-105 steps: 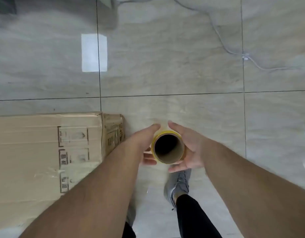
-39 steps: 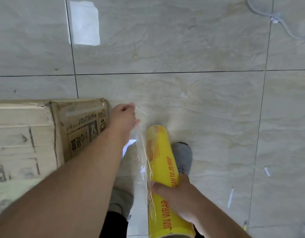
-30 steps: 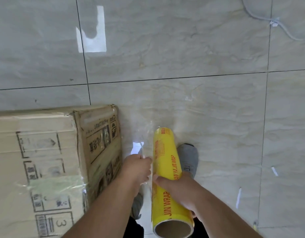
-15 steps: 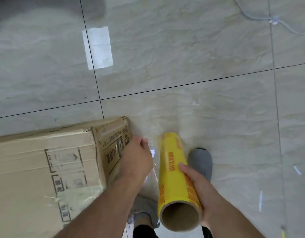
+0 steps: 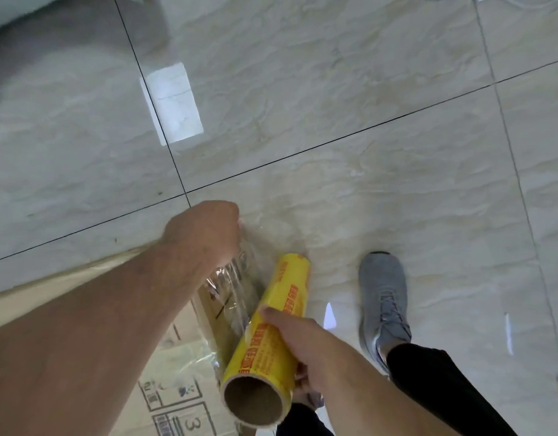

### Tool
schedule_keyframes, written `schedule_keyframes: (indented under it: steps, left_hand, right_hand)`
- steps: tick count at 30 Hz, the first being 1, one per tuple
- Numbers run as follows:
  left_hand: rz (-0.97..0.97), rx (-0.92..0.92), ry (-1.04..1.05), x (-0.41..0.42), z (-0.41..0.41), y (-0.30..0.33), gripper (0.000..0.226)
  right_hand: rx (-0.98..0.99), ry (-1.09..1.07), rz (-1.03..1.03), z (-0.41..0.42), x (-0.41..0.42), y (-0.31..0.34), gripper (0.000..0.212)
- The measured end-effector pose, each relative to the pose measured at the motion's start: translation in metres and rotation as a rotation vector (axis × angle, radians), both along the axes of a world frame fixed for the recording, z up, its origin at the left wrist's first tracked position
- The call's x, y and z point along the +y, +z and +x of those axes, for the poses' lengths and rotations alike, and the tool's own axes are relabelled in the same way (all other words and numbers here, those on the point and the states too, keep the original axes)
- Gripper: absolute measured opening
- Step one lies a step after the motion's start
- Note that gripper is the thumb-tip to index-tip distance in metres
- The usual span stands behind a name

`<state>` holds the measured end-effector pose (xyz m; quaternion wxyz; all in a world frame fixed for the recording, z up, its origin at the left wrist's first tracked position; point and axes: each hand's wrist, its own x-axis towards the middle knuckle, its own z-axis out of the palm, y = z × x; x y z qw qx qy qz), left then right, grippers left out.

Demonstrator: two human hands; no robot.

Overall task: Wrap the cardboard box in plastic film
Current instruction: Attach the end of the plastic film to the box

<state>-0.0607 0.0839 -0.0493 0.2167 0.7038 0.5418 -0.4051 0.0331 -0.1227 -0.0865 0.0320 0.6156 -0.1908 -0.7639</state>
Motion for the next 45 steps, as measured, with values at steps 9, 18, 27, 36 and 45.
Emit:
schedule_keyframes:
  steps: [9, 18, 27, 36, 45]
  left_hand:
    - [-0.032, -0.022, -0.179, 0.027, -0.007, -0.020, 0.012]
    - [-0.060, 0.015, -0.298, 0.005, -0.017, -0.027, 0.012]
    - [0.006, -0.044, -0.335, 0.003, -0.025, -0.041, 0.013]
    - [0.058, -0.099, -0.294, 0.006, -0.031, -0.032, 0.017]
    - [0.044, -0.067, -0.390, 0.000, -0.027, -0.036, 0.005]
  right_hand:
    - [-0.103, -0.574, -0.106, -0.026, -0.020, 0.000, 0.114]
    - [-0.082, -0.179, -0.059, -0.015, -0.035, 0.001, 0.112]
    - [-0.108, -0.478, -0.170, -0.025, -0.062, 0.005, 0.086]
    - [-0.171, -0.156, 0.032, -0.023, -0.054, 0.006, 0.085]
    - [-0.168, -0.051, 0.069, -0.027, -0.071, -0.007, 0.111]
